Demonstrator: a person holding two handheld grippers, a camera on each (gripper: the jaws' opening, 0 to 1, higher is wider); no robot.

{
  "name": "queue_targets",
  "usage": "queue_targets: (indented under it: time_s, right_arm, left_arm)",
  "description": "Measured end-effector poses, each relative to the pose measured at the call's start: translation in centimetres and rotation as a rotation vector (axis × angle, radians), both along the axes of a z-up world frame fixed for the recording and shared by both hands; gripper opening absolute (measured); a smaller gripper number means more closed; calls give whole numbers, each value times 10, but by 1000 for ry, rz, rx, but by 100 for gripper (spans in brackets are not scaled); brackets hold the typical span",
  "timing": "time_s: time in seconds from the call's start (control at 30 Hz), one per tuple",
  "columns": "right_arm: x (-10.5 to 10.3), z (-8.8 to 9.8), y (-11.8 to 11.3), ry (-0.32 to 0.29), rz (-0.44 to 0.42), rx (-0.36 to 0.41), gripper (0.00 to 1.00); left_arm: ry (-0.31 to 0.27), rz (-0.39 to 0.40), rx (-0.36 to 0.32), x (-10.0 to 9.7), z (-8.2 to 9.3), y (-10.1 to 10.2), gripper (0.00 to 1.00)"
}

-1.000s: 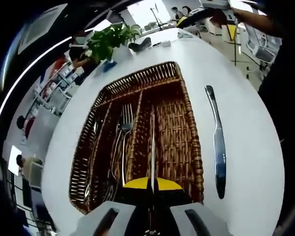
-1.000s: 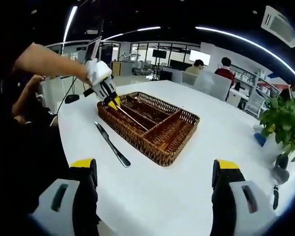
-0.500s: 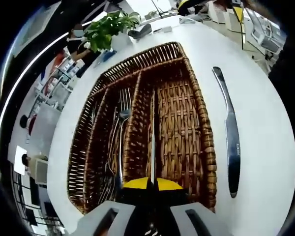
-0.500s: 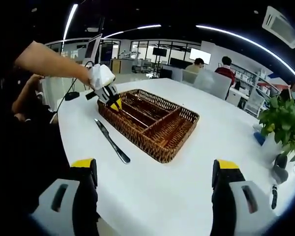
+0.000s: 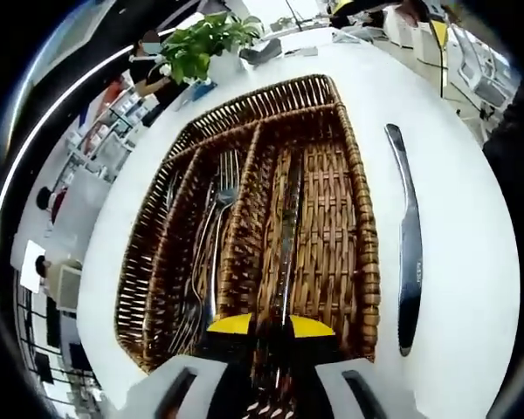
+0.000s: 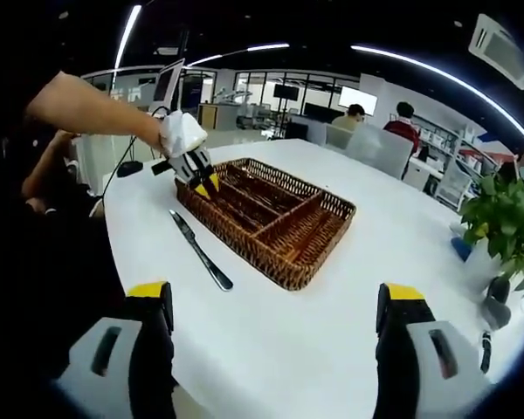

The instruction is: Arrange the knives, forks, and spoons in their matching storage slots by inserting each utensil handle-first until every utensil is classified and aligned in the correct compartment

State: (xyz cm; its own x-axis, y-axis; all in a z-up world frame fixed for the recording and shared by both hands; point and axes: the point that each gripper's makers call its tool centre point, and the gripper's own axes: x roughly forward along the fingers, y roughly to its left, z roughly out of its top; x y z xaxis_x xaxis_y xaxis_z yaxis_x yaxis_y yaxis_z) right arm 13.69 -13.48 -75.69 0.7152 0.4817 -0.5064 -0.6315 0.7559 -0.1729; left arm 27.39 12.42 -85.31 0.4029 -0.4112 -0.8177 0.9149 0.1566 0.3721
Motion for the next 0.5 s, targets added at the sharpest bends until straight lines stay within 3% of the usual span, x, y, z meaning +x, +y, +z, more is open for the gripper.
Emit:
queue_targets:
  time_s: [0.2,0.27,0.37,0.43,0.5]
  right_arm:
    - [1,7,2,-13,4,6,100]
    - [1,11,3,-20,4,11,100]
    - [2,17,3,-27,2,24,100]
    - [4,20,4,-31,-1,36,100]
    - [5,24,7,-31,1,51,100]
  left_arm:
    - [1,57,-85,0,22,0,17]
    - [-21,111,-159,5,36,0,27]
    - [54,243,-341,4,56,-3,47]
    - [39,281,-477,4,76,-6,62]
    - [24,320,-512,3,84,1,75]
